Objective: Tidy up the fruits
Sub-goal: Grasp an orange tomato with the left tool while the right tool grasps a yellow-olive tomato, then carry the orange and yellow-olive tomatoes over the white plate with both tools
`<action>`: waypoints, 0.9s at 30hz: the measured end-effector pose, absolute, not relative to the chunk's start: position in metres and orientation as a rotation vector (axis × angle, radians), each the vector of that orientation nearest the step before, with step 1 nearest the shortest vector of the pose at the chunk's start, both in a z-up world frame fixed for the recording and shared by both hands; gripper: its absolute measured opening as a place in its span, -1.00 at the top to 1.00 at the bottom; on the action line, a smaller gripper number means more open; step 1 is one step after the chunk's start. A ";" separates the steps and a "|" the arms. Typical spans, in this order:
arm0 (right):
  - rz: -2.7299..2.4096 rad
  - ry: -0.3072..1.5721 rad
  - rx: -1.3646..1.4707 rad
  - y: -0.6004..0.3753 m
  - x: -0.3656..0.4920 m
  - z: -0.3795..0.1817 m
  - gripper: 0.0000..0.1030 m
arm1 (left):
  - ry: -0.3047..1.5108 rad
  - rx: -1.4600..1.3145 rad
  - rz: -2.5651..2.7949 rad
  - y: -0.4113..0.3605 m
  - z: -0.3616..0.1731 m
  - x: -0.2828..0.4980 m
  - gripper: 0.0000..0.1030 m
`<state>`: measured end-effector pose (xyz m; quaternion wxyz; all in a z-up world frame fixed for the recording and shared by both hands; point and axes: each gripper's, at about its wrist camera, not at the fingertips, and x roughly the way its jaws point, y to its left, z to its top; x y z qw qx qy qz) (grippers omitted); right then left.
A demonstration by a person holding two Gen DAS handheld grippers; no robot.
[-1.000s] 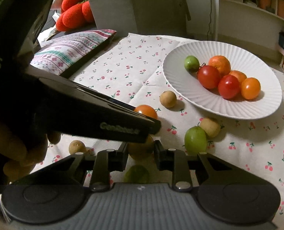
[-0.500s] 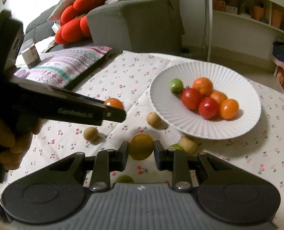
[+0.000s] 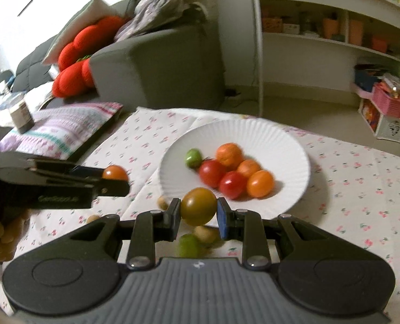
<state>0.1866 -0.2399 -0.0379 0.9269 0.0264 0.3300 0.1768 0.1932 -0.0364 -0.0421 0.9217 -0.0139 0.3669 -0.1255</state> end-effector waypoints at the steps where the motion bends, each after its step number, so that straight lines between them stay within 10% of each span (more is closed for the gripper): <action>1: 0.353 0.674 0.059 -0.244 0.188 -0.038 0.51 | 0.752 -0.030 -0.261 -0.037 -0.041 0.195 0.85; 27: 0.228 0.695 0.147 -0.303 0.254 -0.048 0.51 | 0.790 0.072 -0.316 -0.083 -0.042 0.298 0.85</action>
